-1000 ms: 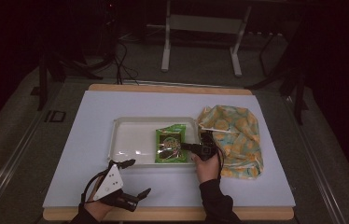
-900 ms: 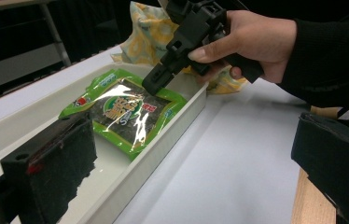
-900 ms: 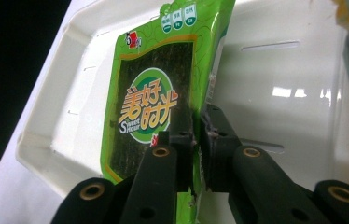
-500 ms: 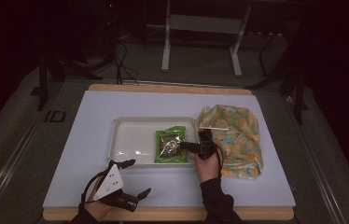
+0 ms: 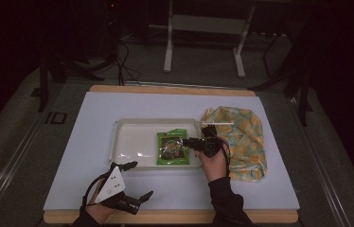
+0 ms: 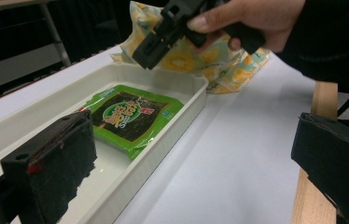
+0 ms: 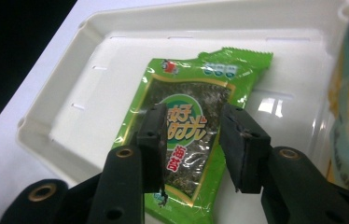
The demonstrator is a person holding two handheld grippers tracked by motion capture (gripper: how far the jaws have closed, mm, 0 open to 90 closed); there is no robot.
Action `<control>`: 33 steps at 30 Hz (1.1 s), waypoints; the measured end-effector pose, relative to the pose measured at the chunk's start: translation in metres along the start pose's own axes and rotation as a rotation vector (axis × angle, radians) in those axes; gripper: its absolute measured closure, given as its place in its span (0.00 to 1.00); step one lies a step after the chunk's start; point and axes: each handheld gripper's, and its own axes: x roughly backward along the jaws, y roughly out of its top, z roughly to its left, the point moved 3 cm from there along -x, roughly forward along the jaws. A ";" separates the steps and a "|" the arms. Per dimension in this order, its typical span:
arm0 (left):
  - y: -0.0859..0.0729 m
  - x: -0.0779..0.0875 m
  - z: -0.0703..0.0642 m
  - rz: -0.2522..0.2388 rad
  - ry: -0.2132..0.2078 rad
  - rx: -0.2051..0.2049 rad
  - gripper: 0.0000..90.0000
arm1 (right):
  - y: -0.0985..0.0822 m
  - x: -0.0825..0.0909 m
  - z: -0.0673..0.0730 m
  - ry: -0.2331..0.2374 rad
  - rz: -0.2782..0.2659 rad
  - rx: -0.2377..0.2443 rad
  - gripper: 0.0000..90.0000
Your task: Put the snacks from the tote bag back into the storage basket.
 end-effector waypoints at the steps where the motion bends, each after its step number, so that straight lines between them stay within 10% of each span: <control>1: 0.000 0.000 0.000 0.000 0.000 -0.001 0.01 | 0.002 0.001 0.001 0.002 0.002 0.015 0.67; 16: 0.000 0.000 0.000 0.005 0.001 -0.004 0.01 | 0.026 0.020 0.014 0.000 0.011 0.212 0.47; 33: -0.001 0.000 0.000 0.009 0.001 -0.009 0.01 | 0.037 0.055 -0.003 0.018 -0.041 0.278 0.18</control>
